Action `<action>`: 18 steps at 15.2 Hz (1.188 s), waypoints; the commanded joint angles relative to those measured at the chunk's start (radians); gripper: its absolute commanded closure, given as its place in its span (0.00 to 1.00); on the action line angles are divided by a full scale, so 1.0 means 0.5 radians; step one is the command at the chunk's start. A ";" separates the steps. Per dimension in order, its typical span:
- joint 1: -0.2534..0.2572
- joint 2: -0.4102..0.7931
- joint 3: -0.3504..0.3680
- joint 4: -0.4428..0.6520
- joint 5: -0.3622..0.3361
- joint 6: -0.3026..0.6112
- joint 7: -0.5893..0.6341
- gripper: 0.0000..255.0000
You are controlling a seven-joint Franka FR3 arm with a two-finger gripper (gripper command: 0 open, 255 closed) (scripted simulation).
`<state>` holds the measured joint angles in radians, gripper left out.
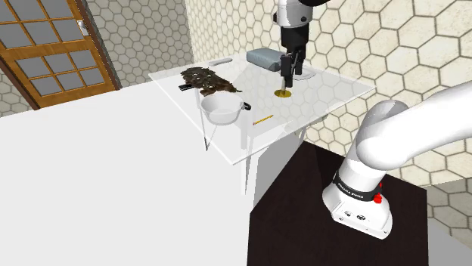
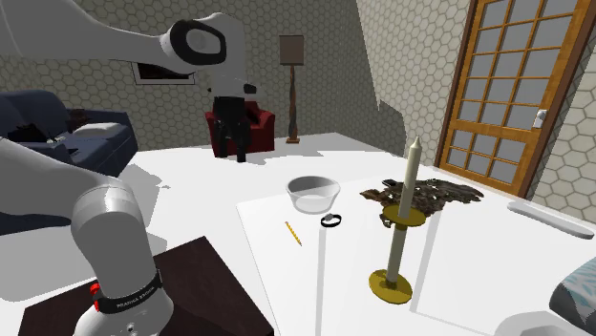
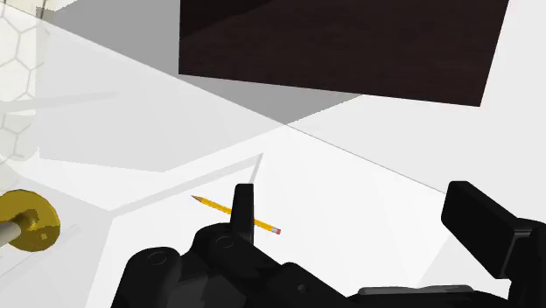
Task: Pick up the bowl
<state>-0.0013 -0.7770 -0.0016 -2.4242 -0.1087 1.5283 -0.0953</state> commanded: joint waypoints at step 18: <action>-0.081 1.230 -0.277 0.499 0.305 0.846 0.003 0.00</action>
<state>-0.0397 -0.2082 -0.1314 -2.2081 0.0277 1.9349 -0.0884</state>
